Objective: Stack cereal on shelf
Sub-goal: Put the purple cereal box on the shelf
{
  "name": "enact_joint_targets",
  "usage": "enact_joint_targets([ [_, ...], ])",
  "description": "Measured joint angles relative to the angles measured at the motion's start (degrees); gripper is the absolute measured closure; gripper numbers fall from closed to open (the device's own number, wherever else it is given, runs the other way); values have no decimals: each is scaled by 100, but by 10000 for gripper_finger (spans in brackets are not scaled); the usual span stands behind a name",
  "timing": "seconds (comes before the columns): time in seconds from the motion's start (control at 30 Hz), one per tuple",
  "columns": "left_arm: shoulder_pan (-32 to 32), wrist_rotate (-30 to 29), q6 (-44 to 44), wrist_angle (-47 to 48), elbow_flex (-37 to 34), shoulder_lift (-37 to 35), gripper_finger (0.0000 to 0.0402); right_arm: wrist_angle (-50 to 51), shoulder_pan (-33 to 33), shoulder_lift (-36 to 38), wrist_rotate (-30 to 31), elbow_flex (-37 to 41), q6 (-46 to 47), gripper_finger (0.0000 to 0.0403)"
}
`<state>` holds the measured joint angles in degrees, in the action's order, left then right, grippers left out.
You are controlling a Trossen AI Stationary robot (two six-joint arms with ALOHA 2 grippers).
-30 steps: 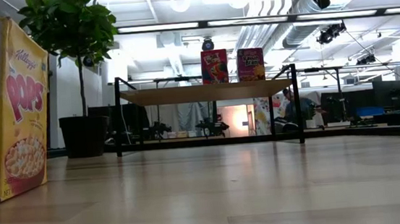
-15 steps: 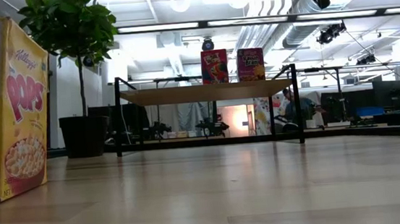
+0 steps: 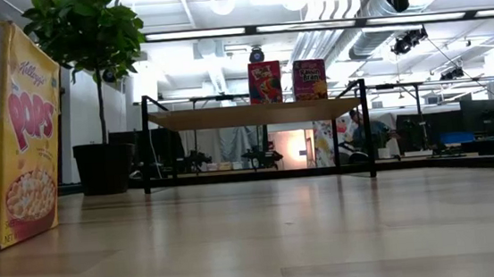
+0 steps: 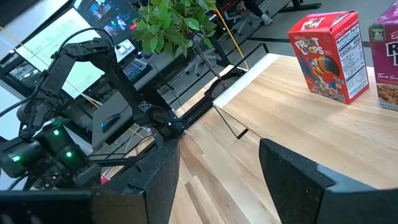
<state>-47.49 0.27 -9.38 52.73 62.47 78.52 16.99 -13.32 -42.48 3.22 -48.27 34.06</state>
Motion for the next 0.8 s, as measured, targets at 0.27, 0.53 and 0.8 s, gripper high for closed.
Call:
enact_joint_targets([
  [0.27,22,62,-130,-11,-174,0,108,2,-2,0,19,0,0,190],
  [0.53,29,77,-712,-28,-178,97,108,58,-1,0,144,0,-2,190],
  [0.8,74,102,-756,-51,-178,525,108,95,0,0,153,0,-2,190],
])
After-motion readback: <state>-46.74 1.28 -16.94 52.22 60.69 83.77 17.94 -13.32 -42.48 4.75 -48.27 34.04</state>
